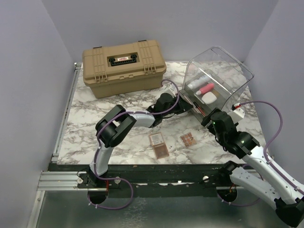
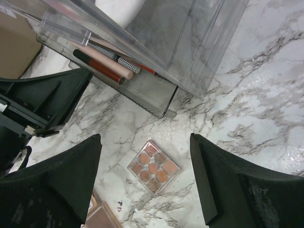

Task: Organize the makeup
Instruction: Close the drawer in the storage box.

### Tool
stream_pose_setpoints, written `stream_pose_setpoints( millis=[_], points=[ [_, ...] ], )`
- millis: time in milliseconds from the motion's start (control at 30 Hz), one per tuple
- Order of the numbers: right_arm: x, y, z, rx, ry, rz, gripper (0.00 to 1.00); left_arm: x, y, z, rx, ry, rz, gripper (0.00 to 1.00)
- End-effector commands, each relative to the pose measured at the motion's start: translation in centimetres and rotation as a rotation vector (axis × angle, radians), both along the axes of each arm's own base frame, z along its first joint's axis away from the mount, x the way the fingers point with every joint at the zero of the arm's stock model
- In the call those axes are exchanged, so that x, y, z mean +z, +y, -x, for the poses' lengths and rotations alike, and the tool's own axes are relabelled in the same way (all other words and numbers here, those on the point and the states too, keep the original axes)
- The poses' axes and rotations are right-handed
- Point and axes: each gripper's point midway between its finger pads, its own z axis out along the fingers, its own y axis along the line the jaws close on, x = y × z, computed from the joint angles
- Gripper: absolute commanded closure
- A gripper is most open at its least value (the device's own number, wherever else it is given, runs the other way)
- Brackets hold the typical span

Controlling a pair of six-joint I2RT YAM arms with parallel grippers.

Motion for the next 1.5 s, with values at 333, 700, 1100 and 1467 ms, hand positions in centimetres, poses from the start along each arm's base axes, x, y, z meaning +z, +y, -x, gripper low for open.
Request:
stream_pose_setpoints(
  millis=[333, 700, 1100, 1467],
  points=[
    [-0.5, -0.7, 0.4, -0.028, 0.023, 0.025, 0.19, -0.6, -3.6, -1.6, 0.015, 0.005, 0.101, 0.89],
    [-0.6, -0.5, 0.3, -0.022, 0.027, 0.017, 0.19, -1.0, -4.8, -1.9, 0.035, 0.005, 0.143, 0.86],
    [-0.6, -0.7, 0.4, -0.03, 0.024, 0.027, 0.19, -0.1, -2.3, 0.0, 0.075, -0.022, 0.146, 0.71],
    [-0.5, -0.9, 0.5, -0.033, 0.018, 0.024, 0.19, 1.1, -3.1, 0.4, 0.032, -0.058, 0.157, 0.65]
  ],
)
